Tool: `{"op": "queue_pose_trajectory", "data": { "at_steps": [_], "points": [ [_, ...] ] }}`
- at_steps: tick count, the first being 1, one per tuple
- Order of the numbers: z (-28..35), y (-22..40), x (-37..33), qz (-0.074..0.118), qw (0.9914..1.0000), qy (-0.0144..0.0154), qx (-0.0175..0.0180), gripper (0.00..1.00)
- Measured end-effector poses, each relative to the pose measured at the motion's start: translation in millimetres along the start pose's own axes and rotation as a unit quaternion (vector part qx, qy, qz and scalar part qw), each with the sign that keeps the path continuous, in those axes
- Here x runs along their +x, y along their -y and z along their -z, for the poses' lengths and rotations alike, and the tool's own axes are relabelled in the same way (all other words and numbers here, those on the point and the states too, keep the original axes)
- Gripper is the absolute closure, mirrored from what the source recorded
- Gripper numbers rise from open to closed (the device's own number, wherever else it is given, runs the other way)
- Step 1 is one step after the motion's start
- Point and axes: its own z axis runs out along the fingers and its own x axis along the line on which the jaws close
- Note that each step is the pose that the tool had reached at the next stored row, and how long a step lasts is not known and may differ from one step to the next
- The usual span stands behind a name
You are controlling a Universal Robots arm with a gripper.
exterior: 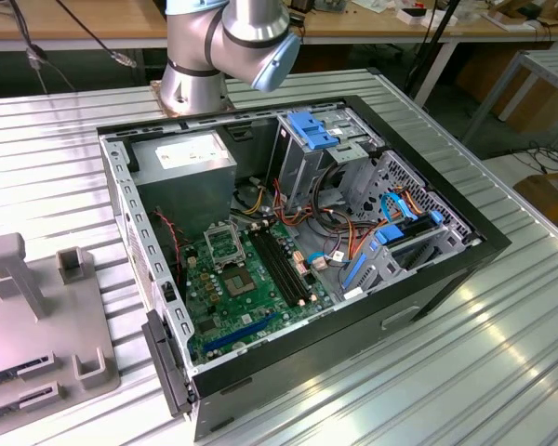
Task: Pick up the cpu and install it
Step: 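Pick up the cpu and move it towards the insertion slot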
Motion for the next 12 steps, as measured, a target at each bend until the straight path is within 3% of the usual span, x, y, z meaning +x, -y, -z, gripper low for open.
{"op": "queue_pose_trajectory", "data": {
  "at_steps": [12],
  "points": [
    [0.2, 0.2, -8.8, 0.000, 1.00000, 0.0000, 0.0000, 0.53]
  ]
}}
